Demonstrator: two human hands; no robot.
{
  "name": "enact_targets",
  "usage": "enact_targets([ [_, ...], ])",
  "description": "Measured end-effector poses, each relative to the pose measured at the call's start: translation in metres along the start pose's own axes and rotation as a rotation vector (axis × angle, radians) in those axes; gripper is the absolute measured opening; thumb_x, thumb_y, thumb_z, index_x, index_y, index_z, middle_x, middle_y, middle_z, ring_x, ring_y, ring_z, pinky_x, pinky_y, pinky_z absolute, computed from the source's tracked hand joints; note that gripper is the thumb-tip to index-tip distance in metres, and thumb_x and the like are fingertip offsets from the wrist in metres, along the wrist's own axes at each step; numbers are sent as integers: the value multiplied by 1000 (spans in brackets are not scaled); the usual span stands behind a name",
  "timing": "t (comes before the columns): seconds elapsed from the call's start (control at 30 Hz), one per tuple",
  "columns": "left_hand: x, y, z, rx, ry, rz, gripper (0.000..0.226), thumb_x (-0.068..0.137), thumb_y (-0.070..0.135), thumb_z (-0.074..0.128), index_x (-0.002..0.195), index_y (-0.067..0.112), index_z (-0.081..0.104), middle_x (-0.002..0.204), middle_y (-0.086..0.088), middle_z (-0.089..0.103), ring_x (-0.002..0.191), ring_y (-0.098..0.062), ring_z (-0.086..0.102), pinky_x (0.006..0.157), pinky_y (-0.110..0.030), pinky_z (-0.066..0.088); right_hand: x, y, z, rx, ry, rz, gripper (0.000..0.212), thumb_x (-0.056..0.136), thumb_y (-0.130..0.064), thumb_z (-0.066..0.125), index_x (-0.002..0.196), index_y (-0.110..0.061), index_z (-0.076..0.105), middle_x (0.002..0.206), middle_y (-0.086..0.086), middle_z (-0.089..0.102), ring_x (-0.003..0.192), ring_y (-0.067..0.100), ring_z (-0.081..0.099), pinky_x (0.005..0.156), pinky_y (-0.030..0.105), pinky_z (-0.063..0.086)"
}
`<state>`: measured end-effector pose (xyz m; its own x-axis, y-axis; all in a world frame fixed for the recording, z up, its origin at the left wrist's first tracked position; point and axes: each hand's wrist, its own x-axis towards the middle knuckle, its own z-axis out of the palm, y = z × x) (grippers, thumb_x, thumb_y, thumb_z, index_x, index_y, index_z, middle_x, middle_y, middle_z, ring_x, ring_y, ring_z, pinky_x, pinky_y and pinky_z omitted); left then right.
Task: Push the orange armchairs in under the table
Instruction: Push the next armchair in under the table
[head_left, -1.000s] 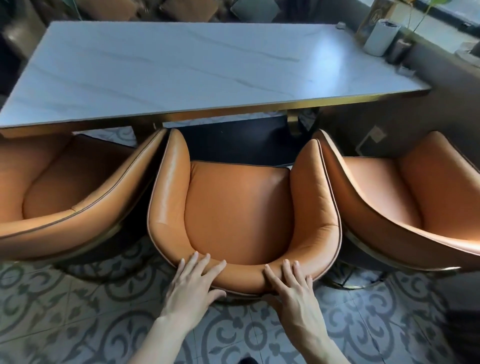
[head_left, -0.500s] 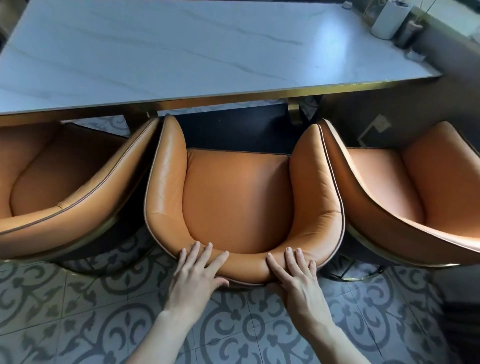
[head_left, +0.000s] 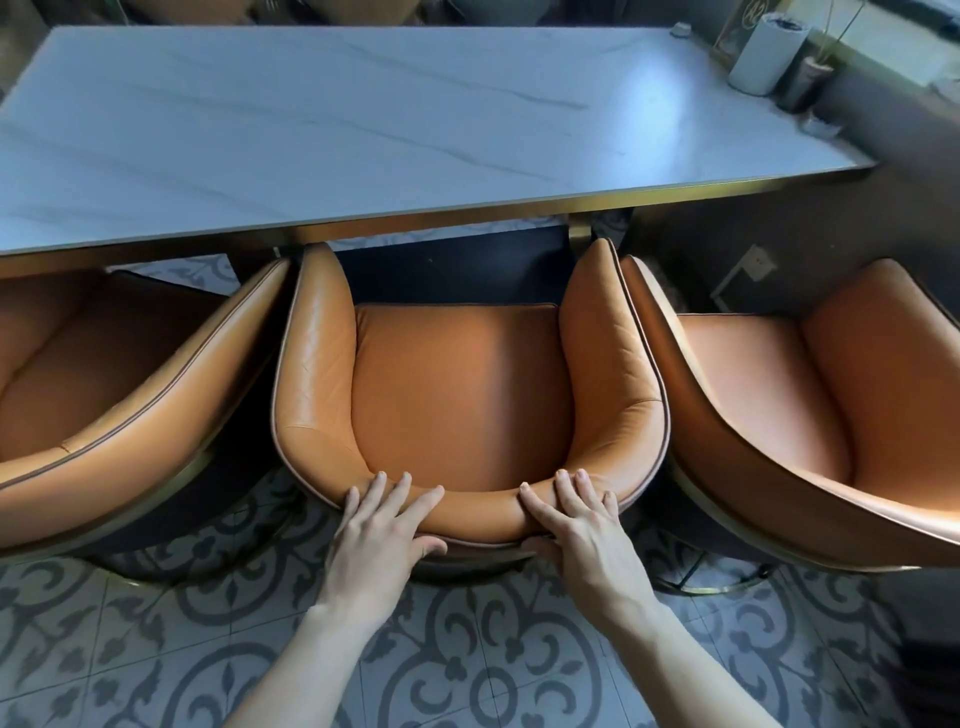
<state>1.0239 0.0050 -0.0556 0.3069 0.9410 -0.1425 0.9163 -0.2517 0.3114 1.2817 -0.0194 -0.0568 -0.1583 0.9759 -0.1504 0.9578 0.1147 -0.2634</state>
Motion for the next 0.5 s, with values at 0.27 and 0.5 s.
enact_targets([
  [0.27, 52, 7, -26, -51, -68, -93, 60, 92, 51, 56, 148, 43, 33, 160, -1, 27, 149, -27, 11, 120, -47, 9, 58, 12, -14, -34, -18, -27, 54, 104, -39, 45, 153, -41, 24, 155, 20, 29, 145, 38, 14, 109, 60, 23],
  [0.5, 70, 4, -30, -28, -155, -117, 60, 92, 53, 56, 146, 44, 33, 159, 0, 30, 148, -25, 13, 120, -48, 12, 71, 18, -13, -31, -54, -14, 55, 102, -41, 48, 152, -40, 27, 154, 21, 30, 144, 41, 13, 108, 61, 21],
])
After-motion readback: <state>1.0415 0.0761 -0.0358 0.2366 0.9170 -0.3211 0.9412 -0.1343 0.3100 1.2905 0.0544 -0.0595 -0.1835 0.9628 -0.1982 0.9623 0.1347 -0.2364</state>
